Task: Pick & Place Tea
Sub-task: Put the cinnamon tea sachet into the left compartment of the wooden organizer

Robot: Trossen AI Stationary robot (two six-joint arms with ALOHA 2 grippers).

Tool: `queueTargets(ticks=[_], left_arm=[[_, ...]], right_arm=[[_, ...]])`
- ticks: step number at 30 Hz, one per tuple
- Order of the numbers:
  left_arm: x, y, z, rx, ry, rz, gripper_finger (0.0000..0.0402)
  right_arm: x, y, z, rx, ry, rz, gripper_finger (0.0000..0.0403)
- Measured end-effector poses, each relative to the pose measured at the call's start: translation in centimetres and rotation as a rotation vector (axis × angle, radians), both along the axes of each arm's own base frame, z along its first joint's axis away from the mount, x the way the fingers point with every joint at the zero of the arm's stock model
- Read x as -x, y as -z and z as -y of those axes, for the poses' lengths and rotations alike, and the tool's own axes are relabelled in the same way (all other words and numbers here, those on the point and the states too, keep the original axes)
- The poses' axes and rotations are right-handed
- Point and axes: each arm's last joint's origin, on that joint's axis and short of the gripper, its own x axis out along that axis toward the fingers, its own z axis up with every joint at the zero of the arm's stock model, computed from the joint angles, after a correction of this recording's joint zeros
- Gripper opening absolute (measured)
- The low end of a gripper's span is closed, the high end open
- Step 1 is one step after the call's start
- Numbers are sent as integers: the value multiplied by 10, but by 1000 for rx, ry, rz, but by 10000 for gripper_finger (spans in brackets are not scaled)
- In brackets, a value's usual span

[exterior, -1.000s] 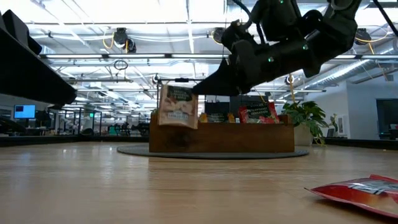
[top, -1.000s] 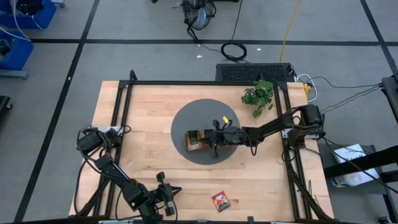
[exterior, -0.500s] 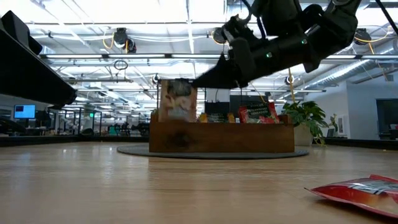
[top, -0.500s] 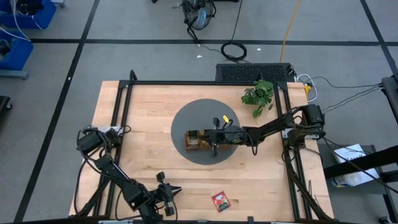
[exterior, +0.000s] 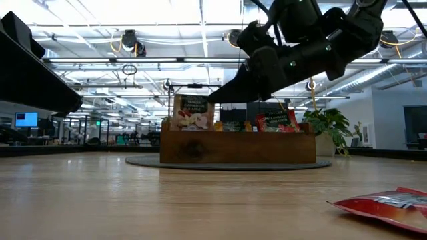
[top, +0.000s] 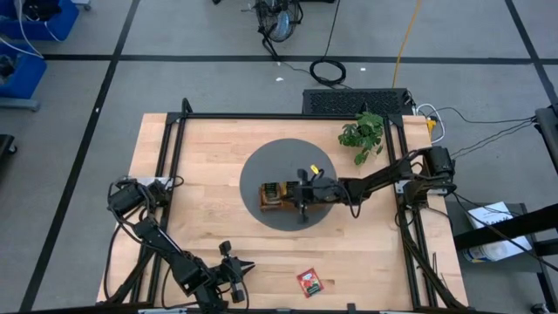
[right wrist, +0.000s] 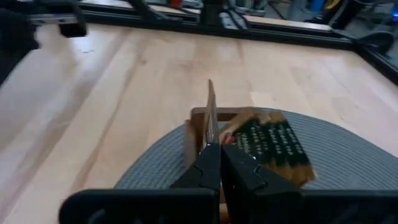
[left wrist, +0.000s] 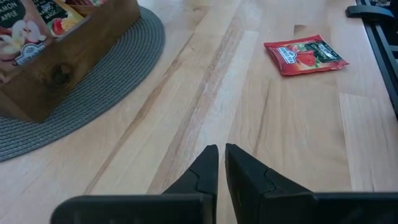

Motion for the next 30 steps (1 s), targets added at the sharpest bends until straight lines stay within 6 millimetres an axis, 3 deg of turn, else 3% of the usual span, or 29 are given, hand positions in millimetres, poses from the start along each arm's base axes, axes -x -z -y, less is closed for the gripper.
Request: queueTargets(ticks=[23, 30], left_arm=[[-3, 0, -3, -28, 4, -8, 37], [-7, 0, -6, -30, -6, -9, 37]], right_arm=[[-1, 6, 18, -29, -3, -106, 0], [-16, -9, 18, -20, -3, -170, 0]])
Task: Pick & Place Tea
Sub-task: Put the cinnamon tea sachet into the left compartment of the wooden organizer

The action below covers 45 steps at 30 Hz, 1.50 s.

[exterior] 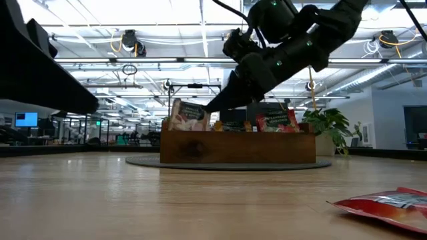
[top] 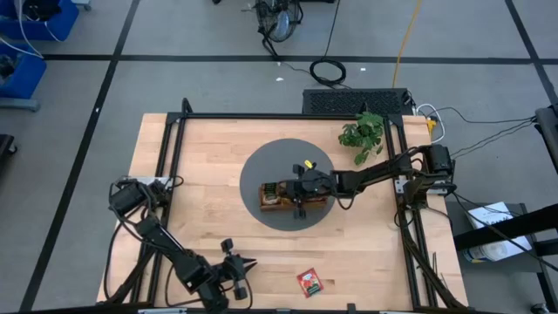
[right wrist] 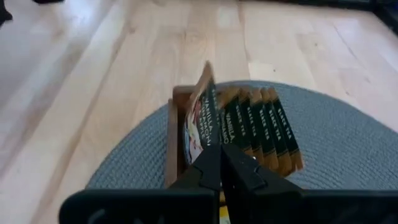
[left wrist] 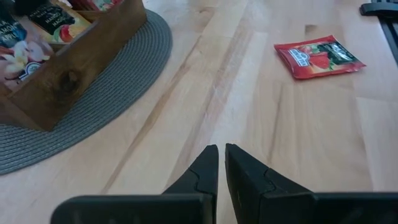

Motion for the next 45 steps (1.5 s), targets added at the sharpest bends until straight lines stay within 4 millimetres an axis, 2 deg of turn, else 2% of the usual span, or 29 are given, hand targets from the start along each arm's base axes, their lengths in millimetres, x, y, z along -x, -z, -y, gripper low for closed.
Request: queueTargets(ticks=[14, 21, 34, 45], left_arm=[[-1, 0, -1, -5, 0, -2, 37], [-1, 0, -1, -8, 0, -3, 37], [0, 0, 0, -7, 3, -4, 37], [1, 0, 1, 0, 4, -1, 37]], right_arm=[[4, 6, 3, 56, -21, -87, 0], [1, 1, 1, 67, -38, -22, 2], [-3, -5, -6, 90, -68, 51, 79], [-2, -4, -12, 103, -54, 41, 96]])
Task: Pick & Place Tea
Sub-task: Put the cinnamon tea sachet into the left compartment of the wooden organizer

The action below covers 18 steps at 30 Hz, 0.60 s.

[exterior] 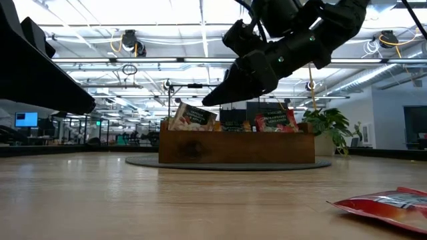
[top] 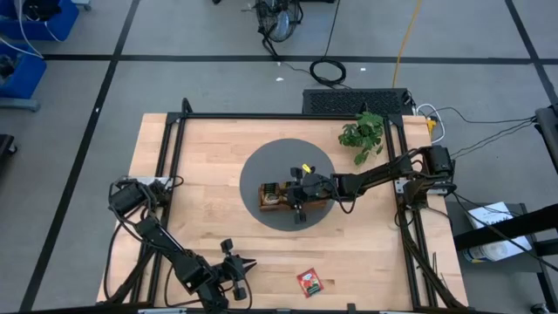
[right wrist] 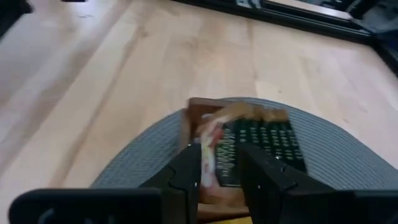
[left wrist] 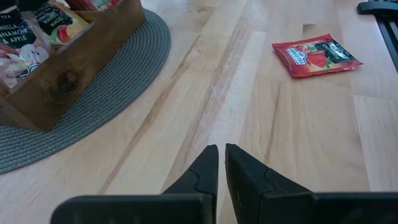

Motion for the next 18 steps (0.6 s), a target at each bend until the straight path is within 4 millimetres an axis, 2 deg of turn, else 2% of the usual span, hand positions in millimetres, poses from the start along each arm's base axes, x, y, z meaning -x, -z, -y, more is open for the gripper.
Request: queueTargets(ticks=[9, 18], left_arm=[[0, 0, 0, 0, 0, 0, 37], [0, 0, 0, 3, -1, 2, 37]], right_arm=[[1, 2, 2, 5, 50, -22, 96], [-4, 20, 1, -11, 55, -46, 88]])
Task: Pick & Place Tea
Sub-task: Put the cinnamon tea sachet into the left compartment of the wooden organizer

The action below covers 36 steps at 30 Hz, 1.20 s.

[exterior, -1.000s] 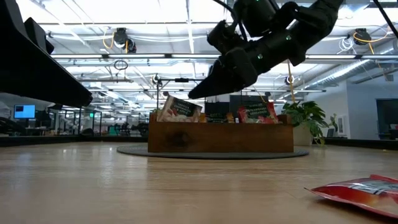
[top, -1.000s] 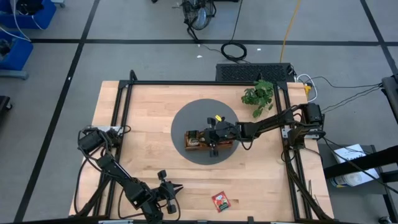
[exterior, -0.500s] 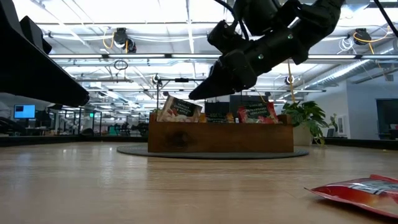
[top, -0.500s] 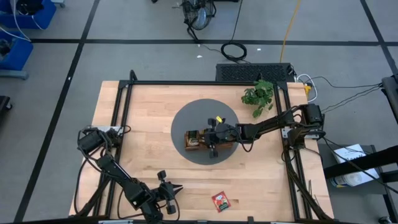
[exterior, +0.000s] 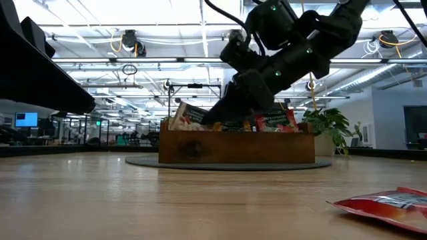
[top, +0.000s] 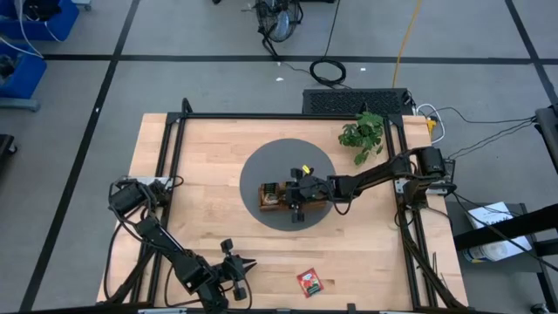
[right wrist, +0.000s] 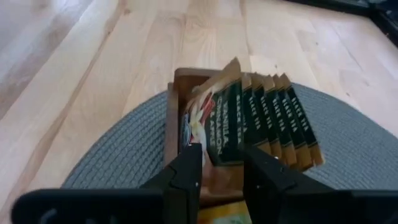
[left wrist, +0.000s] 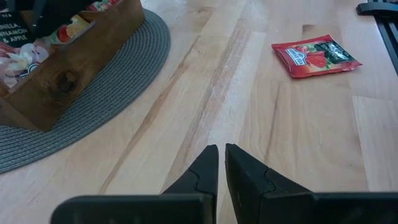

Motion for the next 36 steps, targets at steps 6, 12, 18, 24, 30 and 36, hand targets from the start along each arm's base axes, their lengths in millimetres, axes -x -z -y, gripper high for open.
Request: queueTargets(ticks=[6, 12, 18, 24, 30, 36], left_arm=[[0, 0, 0, -1, 1, -1, 37], [0, 0, 0, -5, 1, -3, 37], [0, 0, -1, -7, -1, -5, 37], [0, 1, 0, 3, 12, -20, 37], [0, 1, 0, 7, 12, -20, 37], [0, 1, 0, 10, 12, -18, 37]], right_arm=[[0, -5, -3, 26, -51, -1, 9], [-21, -39, -10, 83, -101, -176, 1], [-30, -45, -7, 89, -118, -253, 1], [-28, -36, 3, 54, -72, -227, 0], [-25, -30, 11, 72, -70, -208, 2], [-21, -23, 14, 82, -74, -229, 44]])
